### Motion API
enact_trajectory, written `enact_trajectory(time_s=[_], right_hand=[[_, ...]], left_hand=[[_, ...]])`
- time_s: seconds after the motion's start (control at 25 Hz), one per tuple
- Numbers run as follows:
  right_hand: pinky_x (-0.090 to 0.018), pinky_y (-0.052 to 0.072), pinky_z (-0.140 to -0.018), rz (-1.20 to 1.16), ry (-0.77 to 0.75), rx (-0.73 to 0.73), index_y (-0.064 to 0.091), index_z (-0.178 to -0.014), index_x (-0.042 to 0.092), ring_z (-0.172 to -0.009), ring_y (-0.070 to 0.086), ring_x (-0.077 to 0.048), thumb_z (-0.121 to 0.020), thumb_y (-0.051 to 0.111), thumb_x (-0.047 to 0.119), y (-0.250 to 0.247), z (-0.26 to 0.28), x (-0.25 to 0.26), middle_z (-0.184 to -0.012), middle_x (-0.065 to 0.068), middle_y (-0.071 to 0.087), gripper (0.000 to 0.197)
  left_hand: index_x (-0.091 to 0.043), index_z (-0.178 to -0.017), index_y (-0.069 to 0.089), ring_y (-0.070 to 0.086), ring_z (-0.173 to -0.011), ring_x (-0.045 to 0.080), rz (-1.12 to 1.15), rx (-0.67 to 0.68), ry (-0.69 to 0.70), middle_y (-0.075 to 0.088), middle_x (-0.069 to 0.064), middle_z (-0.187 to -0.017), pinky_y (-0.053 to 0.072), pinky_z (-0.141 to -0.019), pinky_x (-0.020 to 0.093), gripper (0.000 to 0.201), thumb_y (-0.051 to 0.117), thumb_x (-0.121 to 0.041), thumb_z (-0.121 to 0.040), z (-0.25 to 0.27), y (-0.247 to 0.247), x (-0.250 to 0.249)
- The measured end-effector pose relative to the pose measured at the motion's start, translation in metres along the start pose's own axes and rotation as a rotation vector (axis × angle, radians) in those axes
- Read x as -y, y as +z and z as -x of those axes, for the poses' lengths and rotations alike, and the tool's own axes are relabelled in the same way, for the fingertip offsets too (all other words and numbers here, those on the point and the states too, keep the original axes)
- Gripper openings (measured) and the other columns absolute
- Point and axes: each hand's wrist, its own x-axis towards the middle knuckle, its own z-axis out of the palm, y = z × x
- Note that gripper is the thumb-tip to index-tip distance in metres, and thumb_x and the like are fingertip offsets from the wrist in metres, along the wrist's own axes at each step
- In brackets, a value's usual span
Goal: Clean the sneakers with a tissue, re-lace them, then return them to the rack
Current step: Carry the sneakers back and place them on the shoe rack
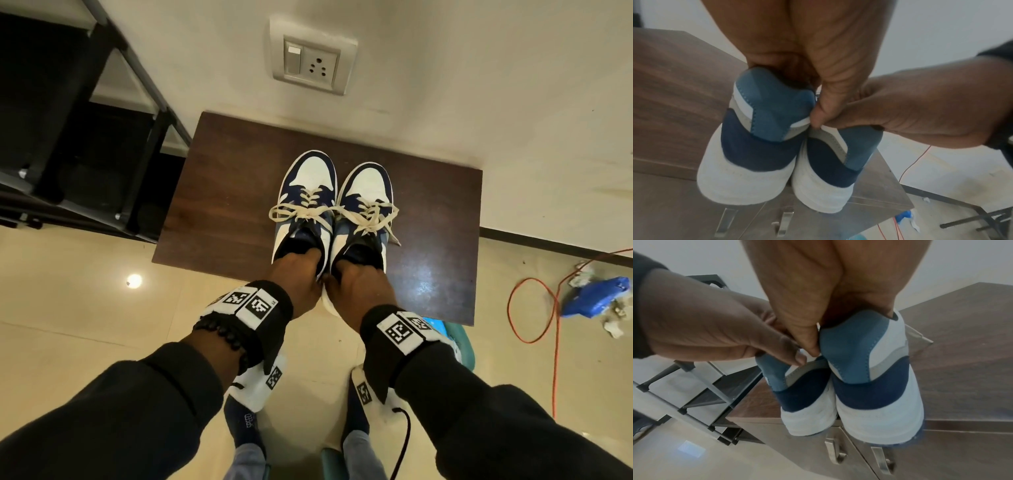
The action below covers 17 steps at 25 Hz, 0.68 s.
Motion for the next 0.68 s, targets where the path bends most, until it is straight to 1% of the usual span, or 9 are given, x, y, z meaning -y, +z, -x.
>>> enact_trajectory(time_s=[0.08, 0.12, 0.16, 0.2, 0.28, 0.36, 0.44, 0.52, 0.68], right_hand=[[-0.037, 0.046, -0.091, 0.007, -0.019, 0.059, 0.055, -0.113, 0.013, -0.102, 0.059, -0.03, -0.088, 0.056, 0.041, -0.001, -0.001, -0.004, -0.11, -0.009, 0.064, 0.037], [-0.038, 0.045, -0.094, 0.062, -0.022, 0.111, 0.052, -0.118, 0.014, -0.106, 0.057, -0.029, -0.085, 0.062, 0.04, -0.003, -0.001, -0.004, -0.114, -0.008, 0.062, 0.043], [-0.038, 0.044, -0.096, 0.126, -0.014, 0.148, 0.049, -0.121, 0.014, -0.109, 0.056, -0.028, -0.084, 0.064, 0.035, -0.003, -0.002, -0.002, -0.117, -0.007, 0.061, 0.045], [-0.038, 0.045, -0.095, 0.167, 0.001, 0.153, 0.047, -0.123, 0.015, -0.109, 0.056, -0.029, -0.085, 0.064, 0.028, -0.003, 0.0, 0.0, -0.117, -0.008, 0.06, 0.044], [-0.038, 0.048, -0.089, 0.19, 0.019, 0.107, 0.047, -0.125, 0.016, -0.104, 0.059, -0.03, -0.089, 0.057, 0.018, -0.003, 0.003, 0.004, -0.112, -0.009, 0.062, 0.037], [-0.036, 0.047, -0.087, 0.204, 0.008, 0.054, 0.049, -0.122, 0.017, -0.101, 0.059, -0.03, -0.091, 0.053, 0.015, -0.007, 0.01, 0.009, -0.108, -0.008, 0.064, 0.032], [-0.034, 0.044, -0.09, 0.209, -0.029, 0.015, 0.051, -0.119, 0.018, -0.101, 0.059, -0.028, -0.091, 0.054, 0.017, -0.019, 0.019, 0.013, -0.107, -0.006, 0.065, 0.028], [-0.033, 0.042, -0.092, 0.202, -0.059, 0.002, 0.053, -0.116, 0.02, -0.103, 0.058, -0.027, -0.09, 0.056, 0.023, -0.041, 0.031, 0.021, -0.109, -0.005, 0.065, 0.027], [-0.034, 0.043, -0.092, 0.214, -0.109, 0.074, 0.053, -0.118, 0.021, -0.106, 0.057, -0.029, -0.088, 0.06, 0.025, -0.089, 0.071, 0.053, -0.112, -0.005, 0.063, 0.031]], left_hand=[[-0.011, -0.118, 0.05, 0.058, -0.108, 0.036, -0.145, 0.129, 0.01, 0.062, 0.014, -0.117, 0.048, -0.09, 0.042, 0.038, 0.065, -0.023, -0.084, 0.001, -0.004, 0.003], [-0.012, -0.119, 0.049, 0.057, -0.11, 0.035, -0.239, 0.185, 0.002, 0.061, 0.012, -0.119, 0.048, -0.091, 0.041, 0.042, 0.068, -0.024, -0.083, 0.0, -0.006, 0.003], [-0.013, -0.119, 0.05, 0.057, -0.11, 0.034, -0.3, 0.203, -0.002, 0.06, 0.011, -0.12, 0.048, -0.091, 0.04, 0.042, 0.069, -0.025, -0.083, -0.001, -0.007, 0.002], [-0.014, -0.116, 0.053, 0.057, -0.111, 0.033, -0.318, 0.187, -0.004, 0.061, 0.011, -0.119, 0.048, -0.091, 0.04, 0.037, 0.068, -0.023, -0.084, -0.003, -0.007, 0.0], [-0.016, -0.111, 0.057, 0.058, -0.11, 0.033, -0.304, 0.119, -0.023, 0.062, 0.01, -0.116, 0.049, -0.09, 0.04, 0.024, 0.062, -0.018, -0.087, -0.003, -0.006, -0.005], [-0.019, -0.11, 0.059, 0.06, -0.106, 0.033, -0.29, 0.073, -0.053, 0.064, 0.009, -0.113, 0.05, -0.086, 0.039, 0.022, 0.059, -0.018, -0.088, 0.005, -0.008, -0.011], [-0.02, -0.108, 0.061, 0.059, -0.105, 0.032, -0.257, 0.061, -0.049, 0.064, 0.008, -0.113, 0.051, -0.087, 0.04, 0.02, 0.059, -0.021, -0.089, 0.015, -0.02, -0.016], [-0.02, -0.105, 0.063, 0.057, -0.109, 0.032, -0.209, 0.085, -0.036, 0.062, 0.008, -0.115, 0.05, -0.09, 0.041, 0.019, 0.06, -0.023, -0.086, 0.029, -0.044, -0.022], [-0.016, -0.103, 0.064, 0.054, -0.113, 0.03, -0.167, 0.12, -0.047, 0.062, 0.007, -0.119, 0.046, -0.095, 0.037, 0.026, 0.068, -0.023, -0.079, 0.08, -0.099, -0.034]])
